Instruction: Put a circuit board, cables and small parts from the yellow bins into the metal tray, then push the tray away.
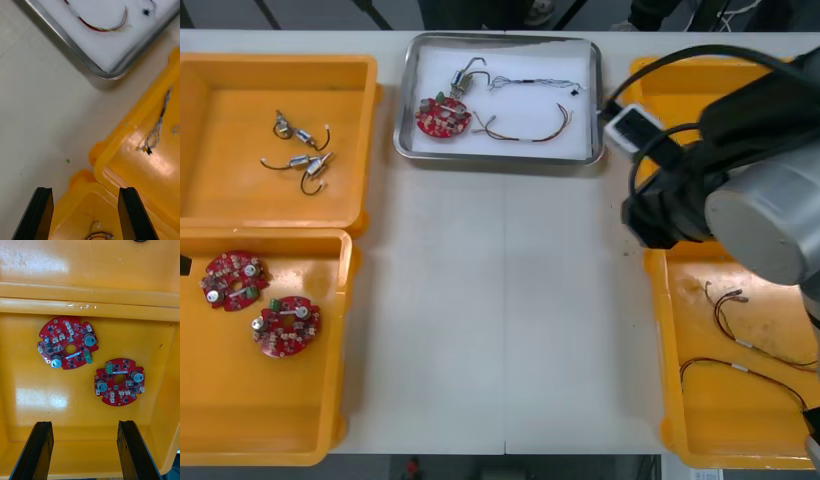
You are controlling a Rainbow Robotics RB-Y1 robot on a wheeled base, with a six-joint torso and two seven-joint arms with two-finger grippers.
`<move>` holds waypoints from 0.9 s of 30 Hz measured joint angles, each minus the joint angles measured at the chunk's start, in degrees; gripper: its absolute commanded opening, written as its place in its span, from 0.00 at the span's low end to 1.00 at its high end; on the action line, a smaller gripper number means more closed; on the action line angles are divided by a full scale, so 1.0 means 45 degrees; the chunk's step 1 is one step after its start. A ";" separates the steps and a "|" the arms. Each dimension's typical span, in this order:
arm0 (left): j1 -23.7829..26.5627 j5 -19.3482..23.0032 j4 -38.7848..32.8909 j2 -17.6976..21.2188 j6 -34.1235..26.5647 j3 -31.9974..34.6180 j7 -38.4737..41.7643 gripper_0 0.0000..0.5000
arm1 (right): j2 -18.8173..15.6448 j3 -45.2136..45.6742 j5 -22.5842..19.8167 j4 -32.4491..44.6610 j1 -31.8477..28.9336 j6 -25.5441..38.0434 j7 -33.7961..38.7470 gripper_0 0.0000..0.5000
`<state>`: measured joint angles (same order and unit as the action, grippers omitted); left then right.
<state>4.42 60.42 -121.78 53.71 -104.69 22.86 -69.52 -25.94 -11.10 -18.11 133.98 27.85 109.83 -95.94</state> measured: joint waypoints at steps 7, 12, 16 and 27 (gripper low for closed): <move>0.0000 0.0000 0.0000 0.0000 0.0001 0.0000 0.0000 1.00 | -0.0008 0.3398 -0.0883 0.0246 -0.1723 0.0000 0.0430 1.00; -0.0001 0.0000 -0.0001 0.0000 0.0001 0.0000 0.0000 1.00 | -0.0026 0.5711 -0.2029 0.0434 -0.2758 0.0001 0.0435 1.00; -0.0001 0.0000 -0.0001 0.0000 0.0002 0.0000 0.0000 1.00 | -0.0088 0.7032 -0.2196 0.0460 -0.3237 0.0001 0.0526 1.00; -0.0001 0.0000 -0.0002 0.0000 0.0002 0.0000 0.0000 1.00 | -0.0749 0.7782 -0.2418 0.0802 -0.4699 0.0002 0.1235 1.00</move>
<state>4.42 60.42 -121.79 53.71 -104.68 22.86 -69.52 -29.31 23.91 -28.99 137.58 6.70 109.84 -90.38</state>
